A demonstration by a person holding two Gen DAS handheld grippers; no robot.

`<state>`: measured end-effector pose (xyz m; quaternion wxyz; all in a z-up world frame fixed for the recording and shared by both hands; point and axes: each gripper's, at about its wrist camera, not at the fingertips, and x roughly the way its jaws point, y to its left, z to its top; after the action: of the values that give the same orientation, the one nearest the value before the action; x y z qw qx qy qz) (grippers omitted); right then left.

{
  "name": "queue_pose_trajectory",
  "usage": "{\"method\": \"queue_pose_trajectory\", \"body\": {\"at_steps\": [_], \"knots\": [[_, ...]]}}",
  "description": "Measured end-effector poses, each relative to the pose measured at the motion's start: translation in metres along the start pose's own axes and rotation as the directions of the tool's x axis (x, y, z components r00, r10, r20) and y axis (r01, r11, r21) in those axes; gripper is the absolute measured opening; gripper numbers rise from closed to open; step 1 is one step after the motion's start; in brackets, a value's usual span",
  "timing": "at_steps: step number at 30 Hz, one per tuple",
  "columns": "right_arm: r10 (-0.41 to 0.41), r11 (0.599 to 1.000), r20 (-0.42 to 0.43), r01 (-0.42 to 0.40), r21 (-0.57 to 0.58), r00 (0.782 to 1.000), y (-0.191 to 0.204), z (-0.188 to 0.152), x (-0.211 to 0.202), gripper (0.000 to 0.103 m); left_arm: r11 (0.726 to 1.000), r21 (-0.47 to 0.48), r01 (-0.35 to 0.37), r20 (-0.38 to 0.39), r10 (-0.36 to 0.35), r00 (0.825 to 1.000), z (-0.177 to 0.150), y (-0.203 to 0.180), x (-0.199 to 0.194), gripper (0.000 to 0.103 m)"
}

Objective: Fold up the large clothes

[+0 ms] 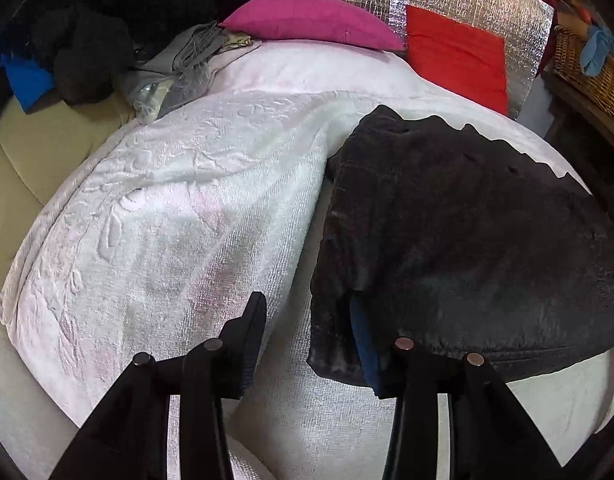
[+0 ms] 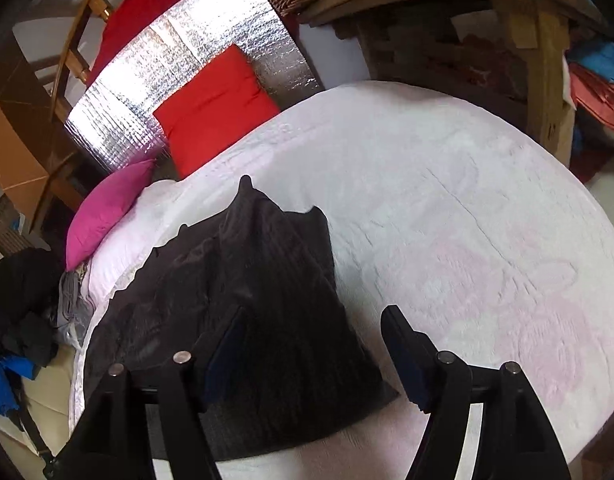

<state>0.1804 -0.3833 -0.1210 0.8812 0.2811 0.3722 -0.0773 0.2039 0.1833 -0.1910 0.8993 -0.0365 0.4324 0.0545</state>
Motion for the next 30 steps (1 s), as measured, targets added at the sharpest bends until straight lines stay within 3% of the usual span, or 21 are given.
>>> {"method": "queue_pose_trajectory", "body": {"at_steps": [10,11,13,16,20,24,26,28,30], "knots": [[-0.019,0.998,-0.175,0.007,-0.066,0.984,0.024,0.021,0.073,0.072,1.000,0.017,-0.021,0.003,0.020,1.000,0.002,-0.005,0.000,0.044],[-0.042,0.995,-0.176,0.026,-0.093,0.983,0.028,0.020,0.079,0.069,1.000,0.019,-0.021,0.004,0.021,1.000,0.002,-0.005,-0.001,0.044],[-0.060,0.991,-0.165,0.039,-0.130,0.985,0.032,0.019,0.081,0.043,1.000,0.022,-0.021,0.003,0.021,1.000,0.003,-0.005,0.000,0.044],[-0.089,0.986,-0.130,0.069,-0.152,0.988,0.035,0.021,0.075,0.033,0.999,0.025,-0.022,0.003,0.022,1.000,0.004,-0.005,0.002,0.044],[-0.092,0.991,-0.145,0.077,-0.106,0.985,0.020,0.015,0.089,0.033,0.999,0.025,-0.024,-0.002,0.024,1.000,0.005,-0.004,0.006,0.047],[-0.068,0.996,-0.145,0.059,-0.071,0.987,0.016,0.015,0.086,0.036,0.998,0.032,-0.045,-0.004,0.046,0.999,0.005,-0.004,0.004,0.059],[-0.047,0.998,-0.148,0.041,-0.044,0.988,0.013,0.017,0.075,0.039,1.000,0.006,-0.014,-0.001,0.014,1.000,0.010,0.004,0.000,0.064],[-0.018,1.000,-0.141,0.017,-0.012,0.990,0.008,0.017,0.063,0.071,0.999,-0.036,0.034,0.020,-0.034,0.999,0.019,0.014,-0.006,0.068],[0.022,1.000,-0.077,-0.021,0.020,0.997,0.001,0.021,0.043,0.076,0.994,-0.083,0.072,0.039,-0.069,0.997,0.033,0.027,-0.011,0.076]]}}
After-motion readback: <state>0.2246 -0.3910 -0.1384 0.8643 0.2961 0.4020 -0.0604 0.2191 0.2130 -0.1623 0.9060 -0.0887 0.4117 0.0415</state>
